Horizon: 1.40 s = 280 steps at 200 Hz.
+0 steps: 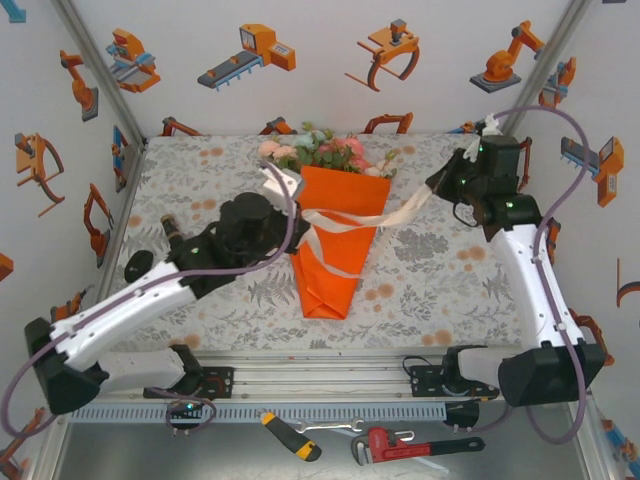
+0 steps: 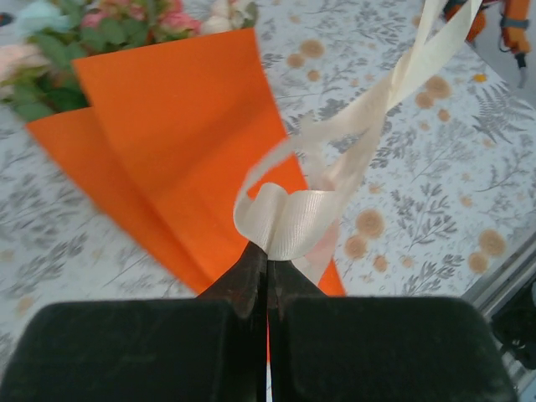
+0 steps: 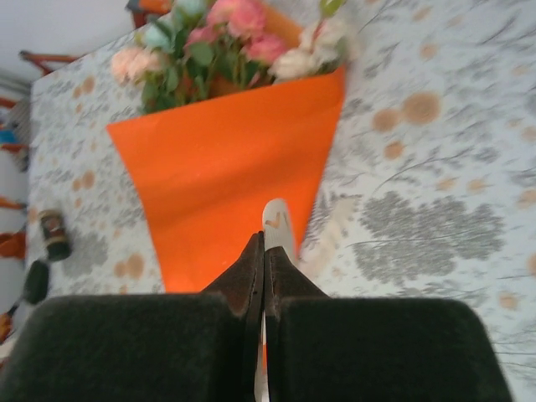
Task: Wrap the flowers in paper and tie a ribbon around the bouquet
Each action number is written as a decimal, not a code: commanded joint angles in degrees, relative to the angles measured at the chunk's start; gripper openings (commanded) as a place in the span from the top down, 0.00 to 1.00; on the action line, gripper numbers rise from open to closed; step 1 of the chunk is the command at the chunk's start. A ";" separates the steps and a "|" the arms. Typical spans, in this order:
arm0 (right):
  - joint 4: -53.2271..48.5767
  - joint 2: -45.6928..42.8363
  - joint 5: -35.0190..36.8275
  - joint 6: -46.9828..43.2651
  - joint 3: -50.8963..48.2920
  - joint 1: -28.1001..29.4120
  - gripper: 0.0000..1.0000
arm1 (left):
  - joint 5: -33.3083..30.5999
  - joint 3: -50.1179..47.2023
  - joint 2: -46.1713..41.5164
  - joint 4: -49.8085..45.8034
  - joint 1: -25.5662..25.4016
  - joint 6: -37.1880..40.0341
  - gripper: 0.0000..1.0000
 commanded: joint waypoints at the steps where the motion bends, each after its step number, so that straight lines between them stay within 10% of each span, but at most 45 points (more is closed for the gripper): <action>1: 10.05 -3.08 -8.35 3.48 0.20 2.85 1.00 | -12.50 5.64 -5.58 -13.42 1.22 5.10 1.00; 46: 10.42 -14.00 0.19 5.64 -4.06 8.74 1.00 | -25.11 12.13 -8.95 -17.24 5.29 15.00 1.00; 83: 11.48 -21.00 8.22 9.05 -14.39 8.98 1.00 | -9.60 7.33 -7.14 -7.87 5.43 21.75 1.00; 133: -1.61 -22.66 35.45 10.26 -21.25 8.76 1.00 | 8.18 3.02 18.26 8.66 -2.22 13.58 1.00; 168: -6.90 -23.48 45.68 15.41 -27.33 7.80 0.85 | 13.56 1.94 25.96 13.56 -6.51 13.17 0.39; 205: 0.15 -22.03 30.22 4.35 -28.68 5.10 0.49 | 4.74 -0.95 16.96 8.70 -1.16 5.80 0.23; 228: 7.49 -16.28 5.67 -6.76 -26.54 5.23 0.48 | 1.70 -4.97 9.56 0.77 9.19 -8.10 0.22; 280: 6.44 6.02 -8.69 -18.48 -14.75 16.94 0.53 | 12.63 -16.52 3.57 -5.47 28.35 -28.57 0.32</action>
